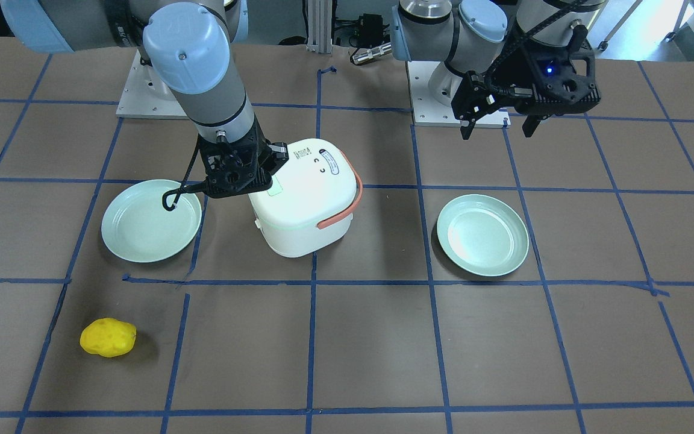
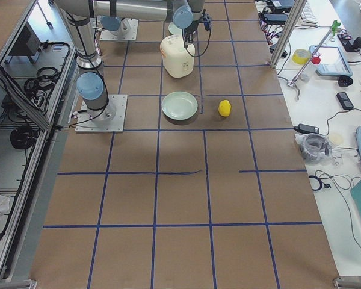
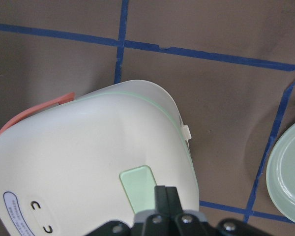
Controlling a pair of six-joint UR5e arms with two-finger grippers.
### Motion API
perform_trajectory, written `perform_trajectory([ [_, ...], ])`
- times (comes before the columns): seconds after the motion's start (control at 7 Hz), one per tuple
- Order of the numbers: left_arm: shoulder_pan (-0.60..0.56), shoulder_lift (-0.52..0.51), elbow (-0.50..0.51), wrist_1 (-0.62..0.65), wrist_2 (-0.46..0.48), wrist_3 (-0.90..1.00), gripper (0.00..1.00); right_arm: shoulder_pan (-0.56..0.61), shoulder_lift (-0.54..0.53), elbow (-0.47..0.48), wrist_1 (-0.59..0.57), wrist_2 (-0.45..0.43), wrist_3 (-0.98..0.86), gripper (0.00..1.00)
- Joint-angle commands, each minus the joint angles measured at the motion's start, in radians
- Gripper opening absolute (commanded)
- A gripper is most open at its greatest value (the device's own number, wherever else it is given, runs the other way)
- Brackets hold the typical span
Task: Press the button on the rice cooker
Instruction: 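Lower the right gripper and press down on the green lid button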
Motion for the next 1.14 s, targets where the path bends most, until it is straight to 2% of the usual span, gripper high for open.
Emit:
perform_trajectory([
  [0.0,0.000,0.000,0.000,0.000,0.000,0.000,1.00,0.008,0.005,0.007,-0.004,0.002,0.001,0.00],
  [1.0,0.000,0.000,0.000,0.000,0.000,0.000,1.00,0.009,0.006,0.028,-0.001,0.043,-0.001,0.00],
])
